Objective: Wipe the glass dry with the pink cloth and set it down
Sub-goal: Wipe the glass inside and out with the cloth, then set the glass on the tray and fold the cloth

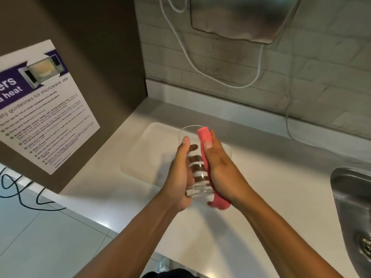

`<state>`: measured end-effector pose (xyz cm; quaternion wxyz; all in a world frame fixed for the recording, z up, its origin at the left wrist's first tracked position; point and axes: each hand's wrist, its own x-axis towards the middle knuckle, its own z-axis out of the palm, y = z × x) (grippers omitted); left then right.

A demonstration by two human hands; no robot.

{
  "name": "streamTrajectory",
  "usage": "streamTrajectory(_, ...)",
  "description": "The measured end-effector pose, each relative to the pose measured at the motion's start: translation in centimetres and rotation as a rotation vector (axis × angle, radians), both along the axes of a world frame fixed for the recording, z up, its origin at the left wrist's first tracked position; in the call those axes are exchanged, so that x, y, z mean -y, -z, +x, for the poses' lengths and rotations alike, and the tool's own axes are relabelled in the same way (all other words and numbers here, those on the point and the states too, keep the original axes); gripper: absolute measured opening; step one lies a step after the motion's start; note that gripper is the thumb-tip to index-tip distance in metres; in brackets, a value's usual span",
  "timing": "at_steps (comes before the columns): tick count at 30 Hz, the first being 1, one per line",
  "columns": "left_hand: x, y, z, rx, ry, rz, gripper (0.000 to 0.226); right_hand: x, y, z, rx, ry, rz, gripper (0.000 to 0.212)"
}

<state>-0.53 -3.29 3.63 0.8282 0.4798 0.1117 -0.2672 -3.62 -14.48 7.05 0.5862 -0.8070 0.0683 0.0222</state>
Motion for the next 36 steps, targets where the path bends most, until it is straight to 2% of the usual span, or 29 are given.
streamTrajectory(4,-0.6,0.3,0.8,0.040,-0.007,0.119,0.063,-0.9,1.3,-1.6,-0.029,-0.065,-0.086,0.067)
streamTrajectory(7,0.0,0.8,-0.2,0.010,-0.001,0.145,0.062,-0.3,1.2,-0.6,-0.074,-0.024,-0.016,0.065)
streamTrajectory(10,0.7,1.4,-1.1,-0.002,0.059,0.114,0.068,0.9,1.0,0.8,-0.086,0.019,0.096,0.072)
streamTrajectory(13,0.7,1.8,-1.0,0.035,0.111,0.096,0.060,1.3,1.1,1.3,0.015,0.040,0.169,0.066)
streamTrajectory(15,0.6,1.6,-0.9,0.088,0.160,0.089,0.054,1.7,1.6,1.9,0.038,0.136,0.303,0.058)
streamTrajectory(19,0.5,1.5,-0.5,0.151,0.165,0.036,0.063,2.8,1.8,2.8,-0.110,0.198,0.851,0.045)
streamTrajectory(21,0.4,1.8,-0.3,0.176,0.162,0.005,0.060,3.4,1.9,2.8,-0.126,0.203,0.950,0.048)
streamTrajectory(23,0.1,2.1,0.0,0.206,0.107,0.069,0.048,4.4,1.9,3.0,-0.071,0.231,1.008,0.050)
streamTrajectory(27,-0.4,3.3,1.2,0.366,-0.007,0.366,0.034,6.2,1.3,2.9,0.017,0.303,1.062,0.048)
streamTrajectory(30,-0.2,4.3,2.3,0.454,0.002,0.527,0.051,7.2,1.2,2.6,0.044,0.322,1.023,0.045)
streamTrajectory(34,0.6,5.7,3.7,0.519,0.071,0.617,0.074,7.6,1.0,2.3,0.060,0.335,1.005,0.038)
streamTrajectory(36,1.0,6.4,4.3,0.542,0.087,0.648,0.078,7.8,1.0,2.1,0.090,0.329,0.903,0.036)
